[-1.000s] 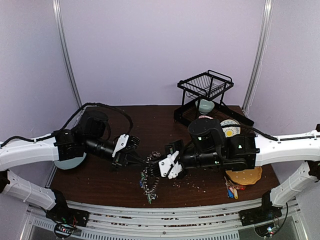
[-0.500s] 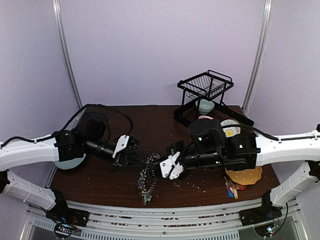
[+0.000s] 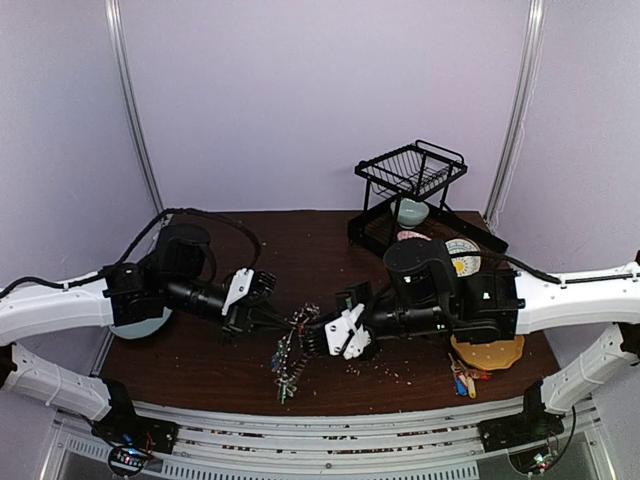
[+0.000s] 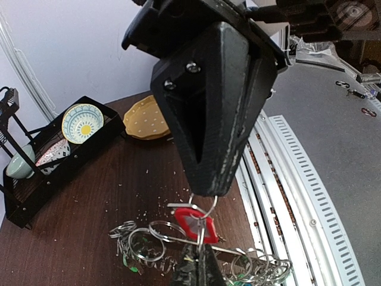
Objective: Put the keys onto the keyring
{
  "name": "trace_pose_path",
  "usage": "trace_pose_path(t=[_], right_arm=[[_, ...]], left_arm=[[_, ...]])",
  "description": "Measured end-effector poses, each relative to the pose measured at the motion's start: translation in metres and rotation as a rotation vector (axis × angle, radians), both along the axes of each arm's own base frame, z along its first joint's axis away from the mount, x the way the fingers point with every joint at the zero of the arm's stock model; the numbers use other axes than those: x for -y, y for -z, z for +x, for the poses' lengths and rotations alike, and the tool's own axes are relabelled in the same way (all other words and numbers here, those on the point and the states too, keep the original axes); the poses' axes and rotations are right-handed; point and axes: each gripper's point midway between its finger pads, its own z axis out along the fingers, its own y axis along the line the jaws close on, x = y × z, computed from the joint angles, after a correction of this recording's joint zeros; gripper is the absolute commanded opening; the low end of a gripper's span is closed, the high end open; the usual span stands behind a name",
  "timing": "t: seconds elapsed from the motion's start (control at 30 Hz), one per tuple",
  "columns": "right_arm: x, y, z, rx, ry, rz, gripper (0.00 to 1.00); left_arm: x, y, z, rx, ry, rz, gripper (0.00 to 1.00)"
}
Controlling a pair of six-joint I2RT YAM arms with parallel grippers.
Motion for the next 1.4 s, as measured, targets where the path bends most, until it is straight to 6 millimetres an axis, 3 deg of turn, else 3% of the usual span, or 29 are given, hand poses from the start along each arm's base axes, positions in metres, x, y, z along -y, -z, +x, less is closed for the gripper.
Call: trace_pose_path(t=[0.43, 0.8, 0.9, 1.03, 1.13, 1.4], right_arm=[[-0.001, 0.008, 0.001, -0.021, 0.012, 0.027, 0.0], [-0.004, 0.001, 0.003, -0.024, 0.025, 0.085, 0.0], [-0.005, 0.0, 0.004, -0.03, 0.029, 0.094, 0.09], [-0.003, 0.0, 0.004, -0.073, 0.044, 0.109, 0.29], [0.0, -0.005, 0.004, -0.14, 0.047, 0.135, 0.37], [-0.002, -0.033, 0.023, -0.434, 0.115, 0.261, 0.34]], left_arm=[[-0.001, -0.003, -0.003, -0.047, -0.018, -0.062, 0.0], [0.001, -0.015, -0.004, -0.075, -0.031, -0.147, 0.0], [0.0, -0.017, -0.004, -0.08, -0.037, -0.158, 0.0], [0.0, -0.021, -0.001, -0.062, -0.05, -0.174, 0.0], [0.0, -0.025, 0.003, -0.046, -0.069, -0.186, 0.0], [-0.001, -0.027, 0.011, -0.028, -0.112, -0.19, 0.0]])
